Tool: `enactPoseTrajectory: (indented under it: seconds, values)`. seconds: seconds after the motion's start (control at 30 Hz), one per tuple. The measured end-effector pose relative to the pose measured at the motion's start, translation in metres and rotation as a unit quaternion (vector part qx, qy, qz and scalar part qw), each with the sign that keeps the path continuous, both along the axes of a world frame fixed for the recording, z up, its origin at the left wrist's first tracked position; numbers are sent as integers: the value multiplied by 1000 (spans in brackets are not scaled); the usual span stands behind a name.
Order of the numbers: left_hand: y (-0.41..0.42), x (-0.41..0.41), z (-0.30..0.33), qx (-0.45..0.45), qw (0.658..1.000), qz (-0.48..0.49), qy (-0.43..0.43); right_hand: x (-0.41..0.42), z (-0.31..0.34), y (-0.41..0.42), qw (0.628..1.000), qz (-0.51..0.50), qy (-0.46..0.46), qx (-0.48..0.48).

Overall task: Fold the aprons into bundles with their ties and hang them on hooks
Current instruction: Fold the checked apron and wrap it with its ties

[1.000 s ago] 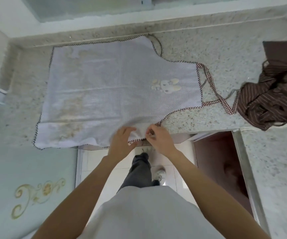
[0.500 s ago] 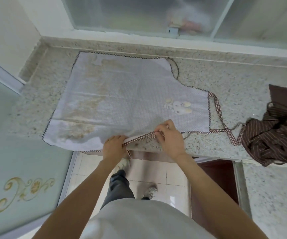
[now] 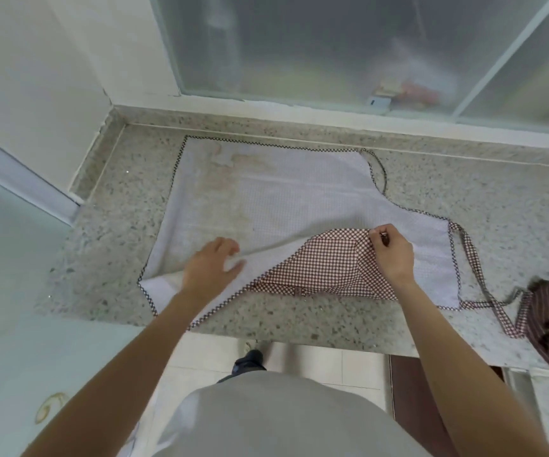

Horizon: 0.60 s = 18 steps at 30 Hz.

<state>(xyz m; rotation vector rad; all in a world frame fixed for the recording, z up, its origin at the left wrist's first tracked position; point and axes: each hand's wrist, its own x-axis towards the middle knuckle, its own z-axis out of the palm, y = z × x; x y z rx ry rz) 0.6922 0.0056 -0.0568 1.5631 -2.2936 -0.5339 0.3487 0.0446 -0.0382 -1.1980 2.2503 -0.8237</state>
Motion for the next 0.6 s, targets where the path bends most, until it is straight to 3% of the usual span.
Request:
enactPoseTrajectory:
  seconds: [0.13,0.33,0.6]
  values:
    - [-5,-26,-22,97,989,-97,-52,6,-6,-20,999,-38,3,22]
    - [-25,-29,-49,201,966,-119,-116,8,-10,-33,997,-63,9,35]
    - [-37,-33,-46,186,958,-113,-186,-2,-23,-40,998,-55,2,35]
